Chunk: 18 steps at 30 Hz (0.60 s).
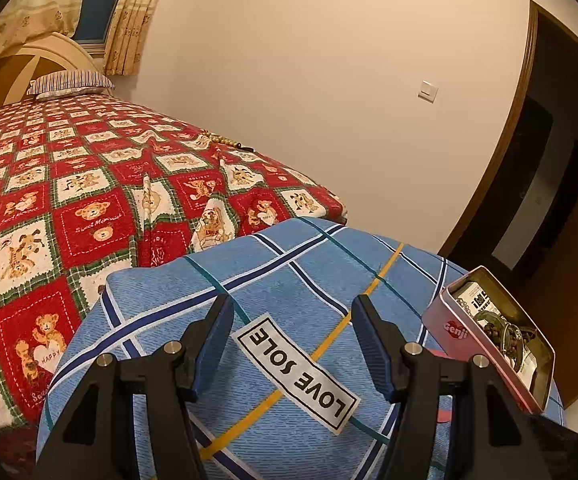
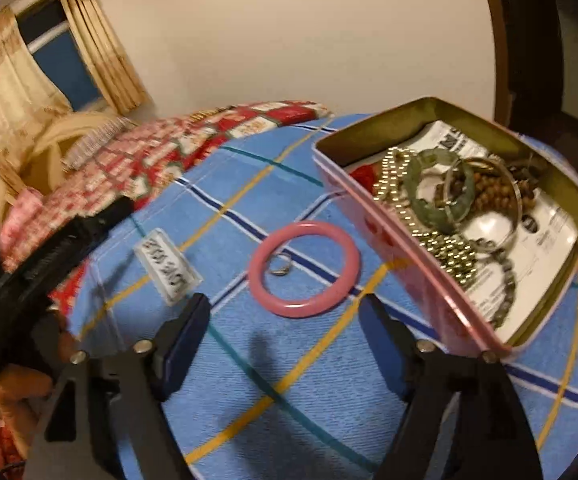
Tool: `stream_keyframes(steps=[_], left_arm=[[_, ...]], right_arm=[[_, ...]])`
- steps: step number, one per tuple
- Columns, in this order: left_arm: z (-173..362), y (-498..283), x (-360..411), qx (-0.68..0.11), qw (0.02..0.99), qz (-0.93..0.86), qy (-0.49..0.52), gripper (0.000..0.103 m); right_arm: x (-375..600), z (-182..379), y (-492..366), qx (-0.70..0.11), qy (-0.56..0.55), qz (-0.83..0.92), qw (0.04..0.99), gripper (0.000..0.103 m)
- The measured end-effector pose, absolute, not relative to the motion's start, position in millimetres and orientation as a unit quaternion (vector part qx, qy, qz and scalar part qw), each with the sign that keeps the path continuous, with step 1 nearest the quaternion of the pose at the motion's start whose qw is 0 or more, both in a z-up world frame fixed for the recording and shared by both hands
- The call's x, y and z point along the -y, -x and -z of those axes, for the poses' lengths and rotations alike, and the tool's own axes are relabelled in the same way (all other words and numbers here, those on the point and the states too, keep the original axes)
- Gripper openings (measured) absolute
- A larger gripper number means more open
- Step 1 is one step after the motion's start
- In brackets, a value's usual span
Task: Organize jewelry
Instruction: 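Grasp the pink bangle with the right gripper and lift it over the tin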
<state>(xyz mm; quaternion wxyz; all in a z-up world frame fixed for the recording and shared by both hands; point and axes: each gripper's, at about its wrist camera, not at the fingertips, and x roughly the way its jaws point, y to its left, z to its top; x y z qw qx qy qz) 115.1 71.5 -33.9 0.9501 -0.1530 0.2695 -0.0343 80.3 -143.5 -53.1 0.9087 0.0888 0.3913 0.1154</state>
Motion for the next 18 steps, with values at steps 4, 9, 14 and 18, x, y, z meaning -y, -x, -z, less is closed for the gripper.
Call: stream_keyframes(steps=[4, 9, 14, 18], left_arm=[[34, -114, -72, -0.267, 0.951, 0.035, 0.153, 0.061], [35, -115, -75, -0.269, 0.949, 0.033, 0.161, 0.061], [35, -115, -74, -0.269, 0.949, 0.037, 0.159, 0.061], [34, -115, -73, -0.268, 0.95, 0.039, 0.156, 0.061]], right_arm=[[125, 68, -109, -0.427, -0.066, -0.105, 0.896, 0.093], [94, 79, -133, -0.445, 0.027, -0.054, 0.893, 0.103], [108, 72, -127, -0.431, 0.015, -0.049, 0.901, 0.081], [120, 67, -116, -0.418, -0.014, -0.076, 0.905, 0.081]])
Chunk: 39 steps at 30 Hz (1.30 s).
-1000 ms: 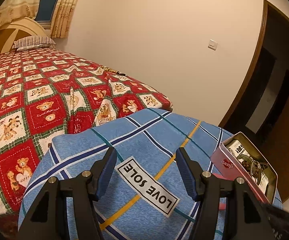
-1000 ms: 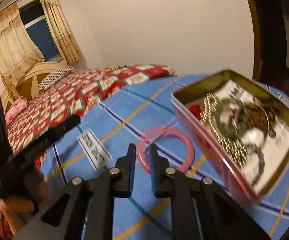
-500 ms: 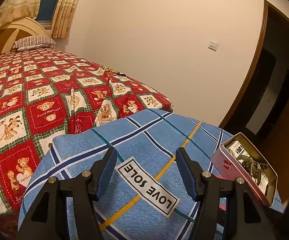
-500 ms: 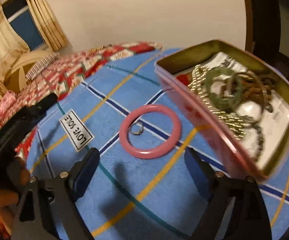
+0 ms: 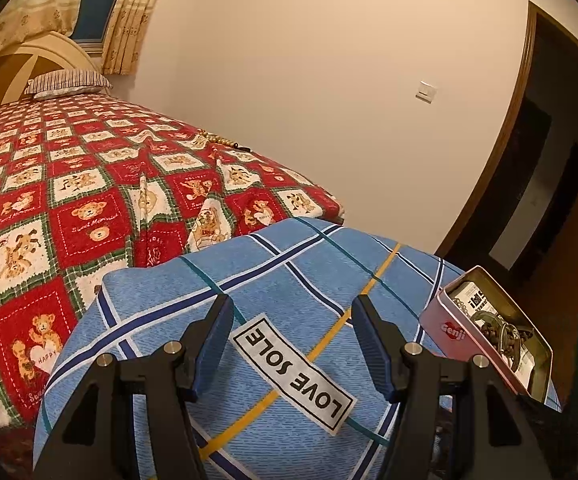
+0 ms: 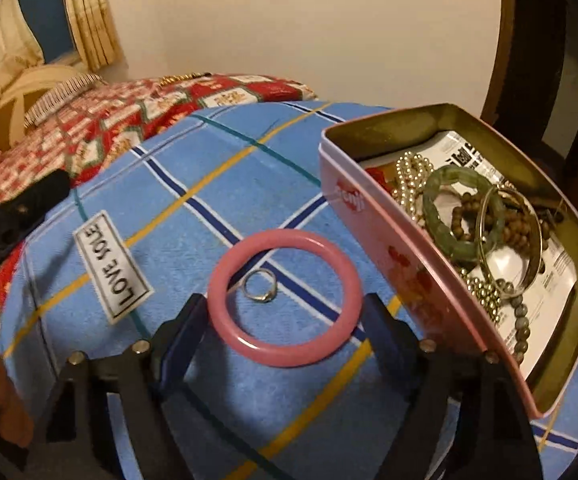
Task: Organize jewelry
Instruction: 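Grasp the pink bangle with the right gripper and lift it over the tin, then grasp the small silver ring with the left gripper while the right holds the pink bangle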
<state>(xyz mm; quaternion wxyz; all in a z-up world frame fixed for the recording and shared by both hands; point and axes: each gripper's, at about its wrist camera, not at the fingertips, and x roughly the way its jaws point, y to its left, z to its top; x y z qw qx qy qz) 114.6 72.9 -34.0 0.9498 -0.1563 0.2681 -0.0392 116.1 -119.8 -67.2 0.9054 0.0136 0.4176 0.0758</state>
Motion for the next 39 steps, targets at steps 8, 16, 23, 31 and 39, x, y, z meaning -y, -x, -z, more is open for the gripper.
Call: stream_keyframes(steps=[8, 16, 23, 31, 39], left_arm=[[38, -119, -60, -0.29, 0.938, 0.105, 0.156, 0.061], [48, -129, 17, -0.363, 0.895, 0.257, 0.038, 0.061], [63, -145, 48, -0.416, 0.867, 0.274, 0.009, 0.06], [65, -149, 52, -0.421, 0.872, 0.249, -0.016, 0.04], [66, -148, 54, -0.419, 0.874, 0.243, -0.033, 0.017]], right_arm=[[136, 33, -70, -0.31, -0.032, -0.09, 0.946, 0.081], [160, 11, -36, -0.223, -0.023, -0.024, 0.974, 0.081], [170, 9, -39, -0.221, -0.038, -0.018, 0.974, 0.081], [177, 8, -37, -0.218, -0.055, -0.019, 0.974, 0.081], [181, 8, -36, -0.216, -0.062, -0.012, 0.974, 0.081]])
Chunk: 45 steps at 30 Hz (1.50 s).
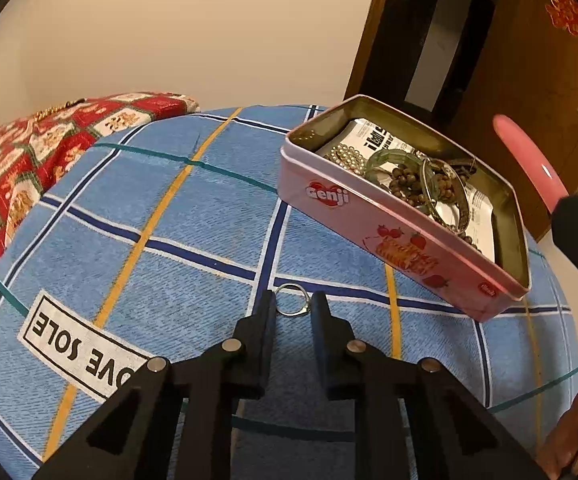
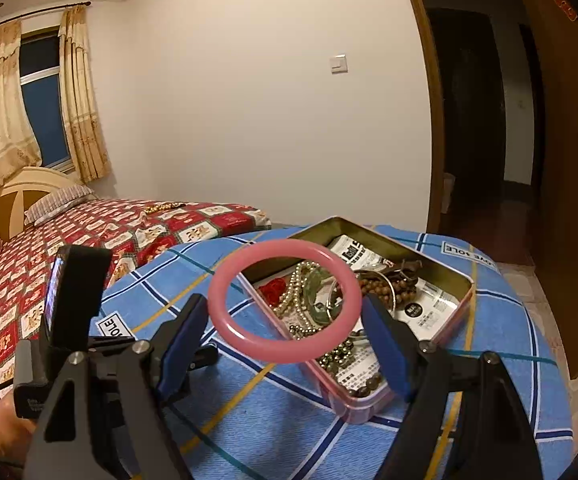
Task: Organize jewelry
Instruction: 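Grasp the small silver ring with the left gripper while the right holds the pink bangle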
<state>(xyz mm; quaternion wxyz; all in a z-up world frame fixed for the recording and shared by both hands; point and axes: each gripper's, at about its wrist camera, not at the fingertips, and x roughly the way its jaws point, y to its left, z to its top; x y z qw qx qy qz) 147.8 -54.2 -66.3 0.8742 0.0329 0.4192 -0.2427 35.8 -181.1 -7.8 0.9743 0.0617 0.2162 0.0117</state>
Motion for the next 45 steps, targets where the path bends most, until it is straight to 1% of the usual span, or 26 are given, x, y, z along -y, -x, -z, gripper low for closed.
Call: stream_keyframes(steps=[2, 8, 12, 14, 16, 17, 18, 21, 23, 24, 25, 26, 27, 33, 40, 45], left_arm=[[65, -145, 60, -0.416, 0.874, 0.248, -0.048, 0.0], [52, -137, 56, -0.378, 0.894, 0.236, -0.046, 0.0], [55, -143, 52, -0.391, 0.89, 0.232, -0.034, 0.0], [56, -146, 57, -0.396, 0.885, 0.242, -0.036, 0.011], [55, -146, 64, -0.389, 0.886, 0.249, -0.04, 0.05], [52, -147, 68, -0.381, 0.89, 0.248, -0.043, 0.056], [51, -148, 70, -0.378, 0.892, 0.244, -0.045, 0.057], [56, -159, 79, -0.394, 0.889, 0.227, -0.055, 0.057], [63, -165, 86, -0.417, 0.875, 0.237, -0.059, 0.048], [62, -165, 87, -0.413, 0.878, 0.235, -0.062, 0.039], [63, -166, 89, -0.414, 0.877, 0.235, -0.068, 0.033], [63, -165, 90, -0.413, 0.878, 0.232, -0.073, 0.03], [63, -164, 92, -0.411, 0.879, 0.227, -0.085, 0.021], [58, -156, 88, -0.401, 0.88, 0.243, -0.076, 0.02], [31, -123, 71, -0.301, 0.922, 0.24, -0.046, 0.02], [23, -112, 64, -0.27, 0.934, 0.231, -0.032, 0.02]], right_arm=[[182, 8, -36, -0.217, -0.064, -0.01, 0.974, 0.081], [184, 8, -34, -0.208, -0.06, -0.001, 0.976, 0.081], [186, 9, -35, -0.21, -0.06, 0.002, 0.976, 0.081], [187, 9, -35, -0.209, -0.062, 0.003, 0.976, 0.081], [188, 9, -36, -0.209, -0.063, 0.003, 0.976, 0.081], [188, 9, -36, -0.21, -0.064, 0.004, 0.976, 0.081], [188, 8, -36, -0.21, -0.064, 0.004, 0.976, 0.081], [191, 8, -37, -0.21, -0.066, 0.006, 0.975, 0.081], [192, 8, -38, -0.212, -0.069, 0.008, 0.975, 0.081], [193, 8, -38, -0.212, -0.07, 0.008, 0.975, 0.081], [194, 8, -39, -0.213, -0.071, 0.009, 0.974, 0.081], [194, 9, -39, -0.214, -0.072, 0.009, 0.974, 0.081], [195, 8, -39, -0.214, -0.073, 0.009, 0.974, 0.081], [200, 7, -39, -0.212, -0.079, 0.014, 0.974, 0.081], [201, 5, -36, -0.203, -0.076, 0.018, 0.976, 0.081], [199, 4, -35, -0.197, -0.07, 0.022, 0.978, 0.081]])
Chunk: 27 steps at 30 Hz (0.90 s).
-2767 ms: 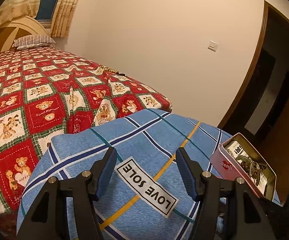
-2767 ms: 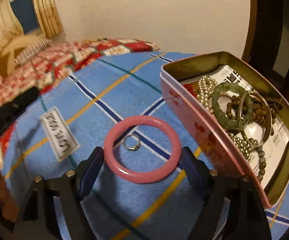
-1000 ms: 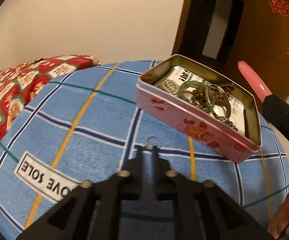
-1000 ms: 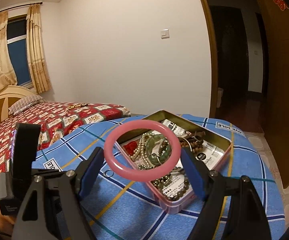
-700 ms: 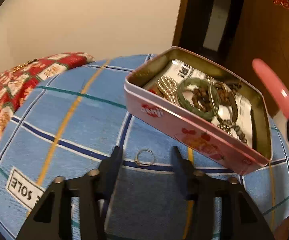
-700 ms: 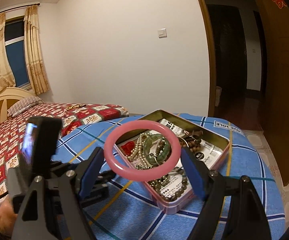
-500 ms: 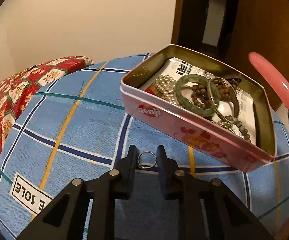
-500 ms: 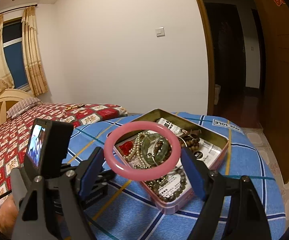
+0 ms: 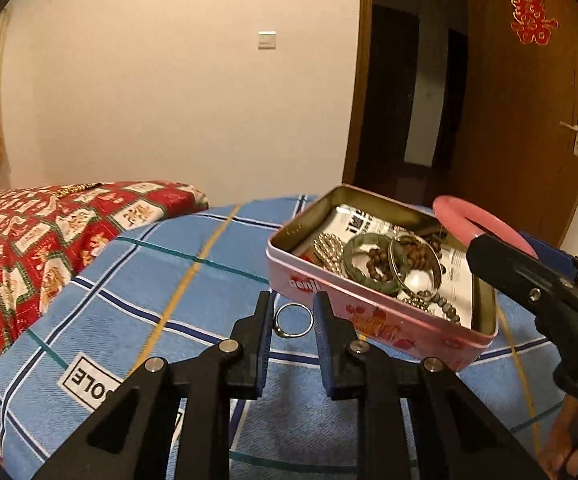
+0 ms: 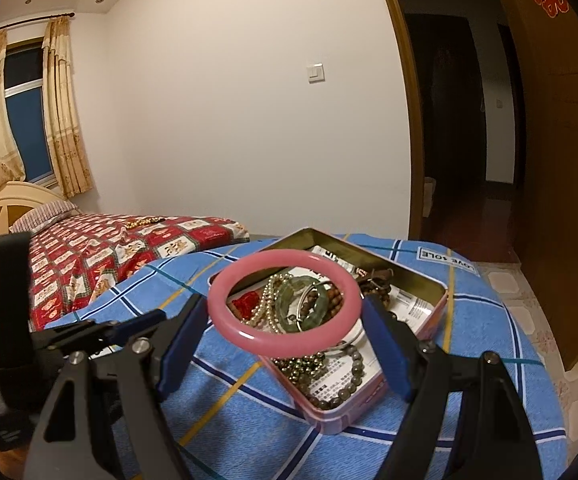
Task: Organize jewelry
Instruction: 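Grasp the small silver ring with the left gripper while the right holds the pink bangle, then lower the pink bangle and silver ring into the tin and open both grippers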
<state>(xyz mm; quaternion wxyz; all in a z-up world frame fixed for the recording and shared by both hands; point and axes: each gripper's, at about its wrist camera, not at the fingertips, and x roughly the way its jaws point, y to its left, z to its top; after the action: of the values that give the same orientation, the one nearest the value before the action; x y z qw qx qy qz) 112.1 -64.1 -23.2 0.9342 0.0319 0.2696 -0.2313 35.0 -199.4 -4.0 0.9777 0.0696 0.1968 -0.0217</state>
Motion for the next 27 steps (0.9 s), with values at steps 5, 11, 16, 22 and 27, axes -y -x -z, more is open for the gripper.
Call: stream_keyframes(steps=[5, 11, 16, 22, 27], left_arm=[[17, -108, 57, -0.257, 0.939, 0.229, -0.013, 0.02], [5, -105, 57, -0.241, 0.941, 0.238, 0.006, 0.02], [-6, -111, 72, -0.229, 0.941, 0.249, 0.0, 0.02], [-16, -128, 97, -0.22, 0.939, 0.264, -0.001, 0.02], [-13, -147, 119, -0.223, 0.936, 0.273, -0.008, 0.02]], right_arm=[[196, 1, -31, -0.18, -0.059, 0.034, 0.981, 0.081], [201, -2, -30, -0.169, -0.057, 0.046, 0.983, 0.081], [209, -5, -33, -0.163, -0.061, 0.053, 0.983, 0.081], [216, -5, -49, -0.164, -0.038, 0.06, 0.984, 0.08], [237, 3, -79, -0.198, -0.033, 0.054, 0.978, 0.035]])
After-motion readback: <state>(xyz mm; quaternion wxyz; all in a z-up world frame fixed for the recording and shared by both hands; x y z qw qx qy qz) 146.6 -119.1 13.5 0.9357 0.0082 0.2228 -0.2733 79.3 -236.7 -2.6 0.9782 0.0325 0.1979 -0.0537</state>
